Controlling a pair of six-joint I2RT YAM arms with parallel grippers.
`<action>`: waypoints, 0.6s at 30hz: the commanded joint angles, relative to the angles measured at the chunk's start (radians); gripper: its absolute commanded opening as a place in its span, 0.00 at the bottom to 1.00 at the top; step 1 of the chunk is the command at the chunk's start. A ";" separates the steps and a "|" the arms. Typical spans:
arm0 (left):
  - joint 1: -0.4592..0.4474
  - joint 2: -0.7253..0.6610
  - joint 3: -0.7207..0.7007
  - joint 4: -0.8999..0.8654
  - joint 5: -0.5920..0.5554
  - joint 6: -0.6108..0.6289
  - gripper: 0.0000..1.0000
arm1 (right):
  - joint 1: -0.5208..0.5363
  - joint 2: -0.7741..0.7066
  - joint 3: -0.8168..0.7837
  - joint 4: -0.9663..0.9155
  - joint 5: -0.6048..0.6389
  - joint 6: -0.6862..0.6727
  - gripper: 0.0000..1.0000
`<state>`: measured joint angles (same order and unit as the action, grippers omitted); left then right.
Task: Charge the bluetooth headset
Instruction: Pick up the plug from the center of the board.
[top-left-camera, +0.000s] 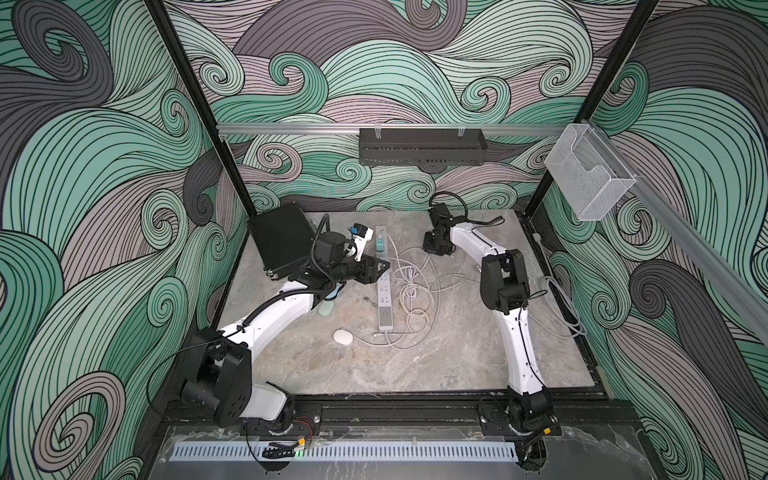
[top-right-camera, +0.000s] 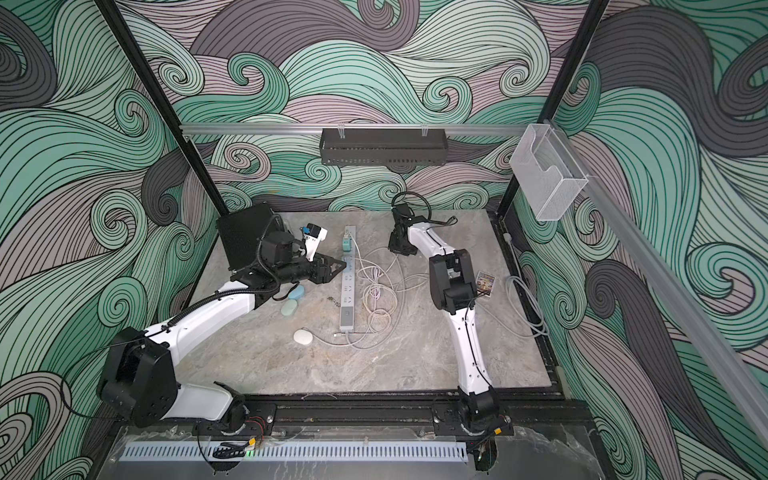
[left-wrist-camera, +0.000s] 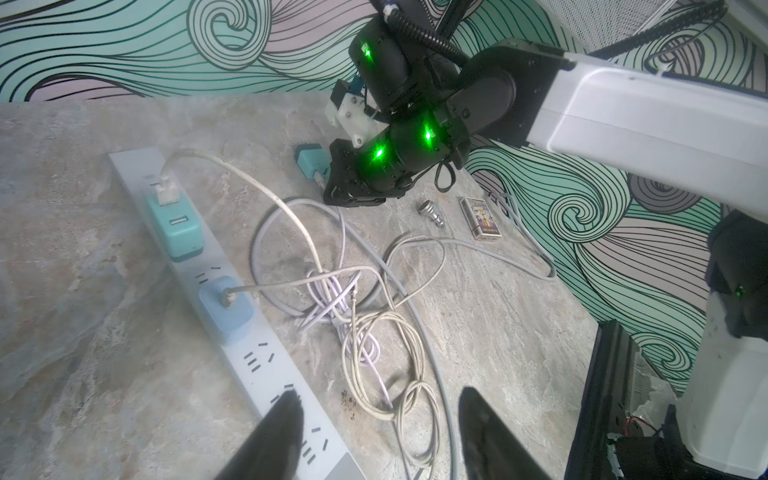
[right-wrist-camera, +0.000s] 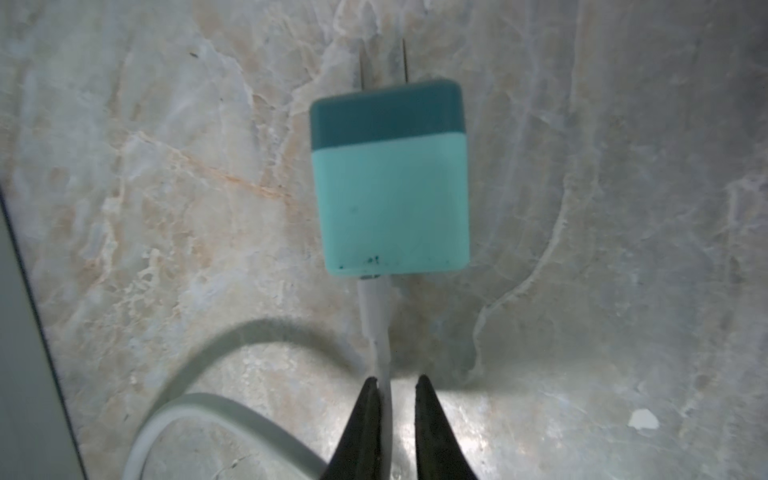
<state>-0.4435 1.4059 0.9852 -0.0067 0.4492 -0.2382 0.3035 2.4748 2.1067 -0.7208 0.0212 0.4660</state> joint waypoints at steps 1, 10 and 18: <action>-0.009 0.010 0.051 -0.003 -0.049 -0.008 0.60 | -0.006 0.017 0.029 -0.028 -0.006 0.014 0.14; -0.009 0.010 0.112 -0.091 -0.146 -0.038 0.61 | -0.007 -0.256 -0.149 0.033 -0.033 -0.093 0.00; -0.009 0.041 0.204 -0.171 -0.093 -0.052 0.79 | -0.007 -0.629 -0.497 0.127 -0.202 -0.333 0.00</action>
<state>-0.4480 1.4429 1.1278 -0.1284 0.3317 -0.2699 0.2989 1.9343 1.6817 -0.6434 -0.0879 0.2588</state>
